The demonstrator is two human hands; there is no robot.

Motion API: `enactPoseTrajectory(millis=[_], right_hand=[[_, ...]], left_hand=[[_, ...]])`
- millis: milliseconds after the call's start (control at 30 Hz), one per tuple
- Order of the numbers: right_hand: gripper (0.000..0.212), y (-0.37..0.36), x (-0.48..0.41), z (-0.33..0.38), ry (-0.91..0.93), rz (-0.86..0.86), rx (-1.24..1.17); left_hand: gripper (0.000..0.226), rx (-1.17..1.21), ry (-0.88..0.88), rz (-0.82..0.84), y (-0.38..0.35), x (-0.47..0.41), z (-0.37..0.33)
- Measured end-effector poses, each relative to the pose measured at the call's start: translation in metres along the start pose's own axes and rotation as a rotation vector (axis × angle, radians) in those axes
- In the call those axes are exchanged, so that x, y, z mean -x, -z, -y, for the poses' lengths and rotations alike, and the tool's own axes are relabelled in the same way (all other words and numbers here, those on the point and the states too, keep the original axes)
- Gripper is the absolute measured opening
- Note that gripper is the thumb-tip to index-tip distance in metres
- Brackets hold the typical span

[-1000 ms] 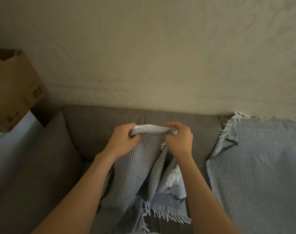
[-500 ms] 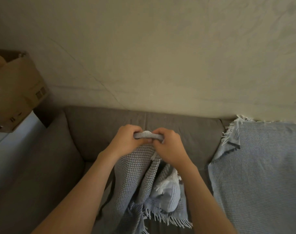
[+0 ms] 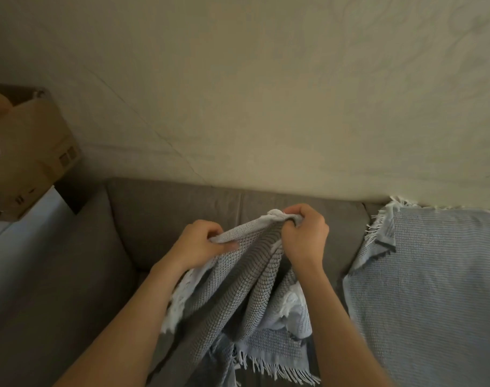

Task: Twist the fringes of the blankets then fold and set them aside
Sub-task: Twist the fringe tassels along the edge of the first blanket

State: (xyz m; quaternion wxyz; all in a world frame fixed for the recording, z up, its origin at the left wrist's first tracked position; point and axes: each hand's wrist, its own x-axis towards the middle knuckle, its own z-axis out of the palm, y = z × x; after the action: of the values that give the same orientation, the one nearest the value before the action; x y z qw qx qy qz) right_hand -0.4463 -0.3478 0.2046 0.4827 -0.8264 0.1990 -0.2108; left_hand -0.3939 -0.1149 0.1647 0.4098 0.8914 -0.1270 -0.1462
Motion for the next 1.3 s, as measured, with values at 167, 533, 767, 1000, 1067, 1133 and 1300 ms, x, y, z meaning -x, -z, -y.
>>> enactPoseTrajectory(millis=[167, 533, 767, 1000, 1067, 1133, 1300], right_hand=[[0.036, -0.003, 0.007, -0.009, -0.078, -0.091, -0.067], [0.052, -0.010, 0.006, -0.033, -0.216, 0.053, -0.058], [0.078, -0.009, 0.010, -0.072, -0.671, -0.066, -0.299], [0.027, -0.009, 0.025, -0.140, -1.081, 0.268, -0.708], [0.021, -0.013, 0.029, -0.113, -1.013, 0.340, -0.776], [0.014, -0.018, 0.019, -0.087, -0.997, 0.319, -0.763], [0.028, -0.018, 0.026, -0.035, -0.307, 0.441, -0.300]], left_hand=[[0.007, -0.148, 0.071, -0.286, -0.004, -0.004, 0.017], [0.031, 0.307, 0.274, -0.002, -0.021, 0.008, 0.010], [0.033, 0.446, 0.446, 0.064, -0.003, 0.018, -0.007], [0.024, 0.533, 0.521, -0.361, -0.027, 0.009, 0.012], [0.021, 0.518, 0.512, -0.324, -0.033, 0.009, 0.009], [0.025, 0.517, 0.455, -0.270, -0.039, 0.008, 0.002], [0.070, 0.381, 0.073, 0.041, -0.042, 0.013, -0.020]])
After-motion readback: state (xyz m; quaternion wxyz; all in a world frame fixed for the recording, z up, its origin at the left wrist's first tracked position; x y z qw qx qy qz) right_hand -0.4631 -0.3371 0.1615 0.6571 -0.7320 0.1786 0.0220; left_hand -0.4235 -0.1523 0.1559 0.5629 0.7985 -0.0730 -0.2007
